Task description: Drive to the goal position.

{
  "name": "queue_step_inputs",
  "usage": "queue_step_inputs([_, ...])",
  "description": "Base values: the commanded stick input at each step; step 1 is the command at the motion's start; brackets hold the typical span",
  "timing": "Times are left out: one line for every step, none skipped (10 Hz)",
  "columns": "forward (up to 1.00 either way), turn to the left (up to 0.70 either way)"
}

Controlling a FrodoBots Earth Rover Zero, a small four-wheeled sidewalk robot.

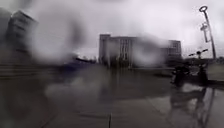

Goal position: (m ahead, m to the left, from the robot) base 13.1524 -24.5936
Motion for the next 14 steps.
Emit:
queue_step_inputs([0.7,0.0])
queue_step_inputs([0.7,0.0])
queue_step_inputs([0.7,0.0])
queue_step_inputs([0.7,0.0])
queue_step_inputs([0.7,0.0])
queue_step_inputs([0.7,0.0])
queue_step_inputs([0.7,0.0])
queue_step_inputs([0.7,0.0])
queue_step_inputs([0.7,0.0])
queue_step_inputs([0.7,0.0])
queue_step_inputs([0.7,0.0])
queue_step_inputs([0.7,0.0])
queue_step_inputs([0.7,0.0])
queue_step_inputs([0.7,0.0])
